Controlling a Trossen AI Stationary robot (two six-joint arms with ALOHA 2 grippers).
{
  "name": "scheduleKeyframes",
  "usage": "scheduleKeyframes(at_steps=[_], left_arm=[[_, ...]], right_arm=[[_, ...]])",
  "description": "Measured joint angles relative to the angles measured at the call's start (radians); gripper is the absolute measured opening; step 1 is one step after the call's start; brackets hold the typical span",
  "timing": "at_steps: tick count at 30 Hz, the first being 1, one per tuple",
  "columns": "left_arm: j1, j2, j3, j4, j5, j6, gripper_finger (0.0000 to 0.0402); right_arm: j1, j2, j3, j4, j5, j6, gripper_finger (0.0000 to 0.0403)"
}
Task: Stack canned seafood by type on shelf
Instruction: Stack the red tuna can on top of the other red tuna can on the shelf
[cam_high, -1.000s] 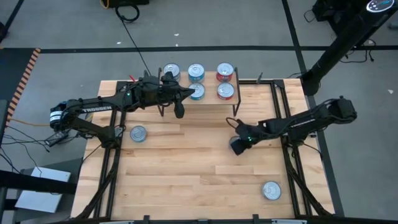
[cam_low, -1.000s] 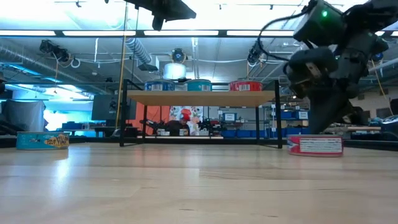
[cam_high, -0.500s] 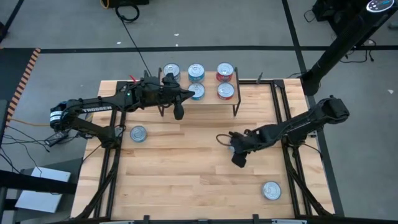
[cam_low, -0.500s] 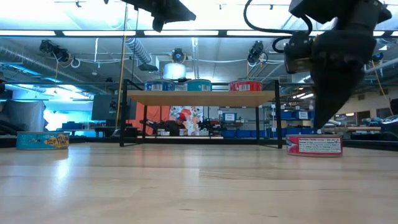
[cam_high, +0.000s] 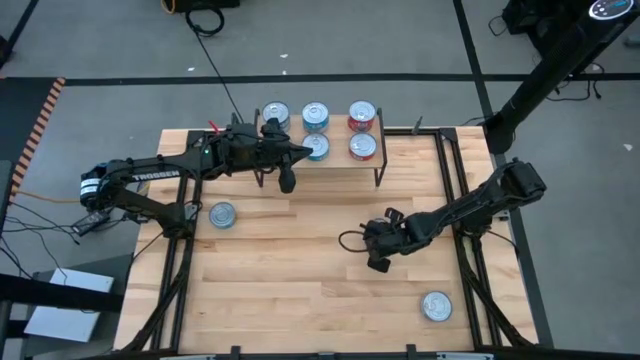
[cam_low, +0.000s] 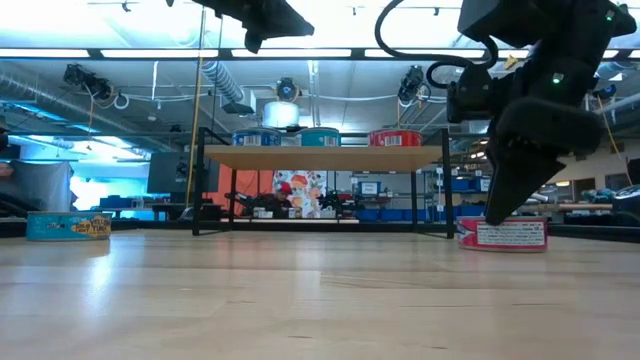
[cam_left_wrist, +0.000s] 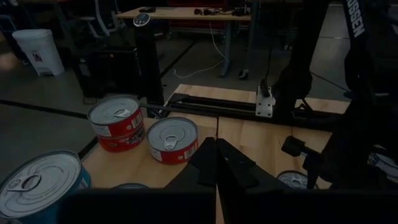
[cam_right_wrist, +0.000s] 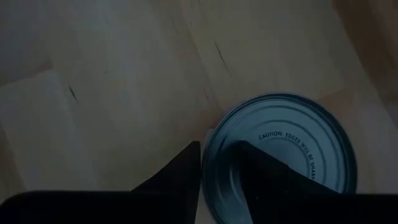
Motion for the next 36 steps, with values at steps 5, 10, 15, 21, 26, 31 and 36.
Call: scheduleKeyframes(at_steps=[5, 10, 15, 21, 26, 31, 36], left_arm=[[0.000, 0.000, 0.000, -0.003, 0.000, 0.000, 0.0002], [0.000, 0.000, 0.000, -0.005, 0.000, -0.001, 0.0002], [0.000, 0.000, 0.000, -0.006, 0.000, -0.001, 0.0002], [0.000, 0.000, 0.000, -0.006, 0.000, -0.001, 0.0002], [0.000, 0.000, 0.000, -0.005, 0.000, -0.002, 0.0002], [0.000, 0.000, 0.000, -0.006, 0.000, -0.002, 0.0002], [-0.002, 0.000, 0.000, -0.013, 0.000, -0.003, 0.0002]], right_arm=[[-0.001, -0.002, -0.001, 0.001, -0.006, 0.007, 0.0096], [-0.001, 0.000, -0.002, 0.012, -0.047, 0.004, 0.0021], [-0.011, -0.007, -0.003, 0.054, -0.136, 0.005, 0.0010], [-0.039, -0.064, -0.011, 0.090, -0.289, 0.017, 0.0005], [-0.072, -0.128, -0.010, 0.181, -0.426, 0.045, 0.0003], [-0.082, -0.168, -0.008, 0.147, -0.421, 0.035, 0.0007], [-0.007, -0.157, -0.007, 0.060, -0.356, -0.079, 0.0052]])
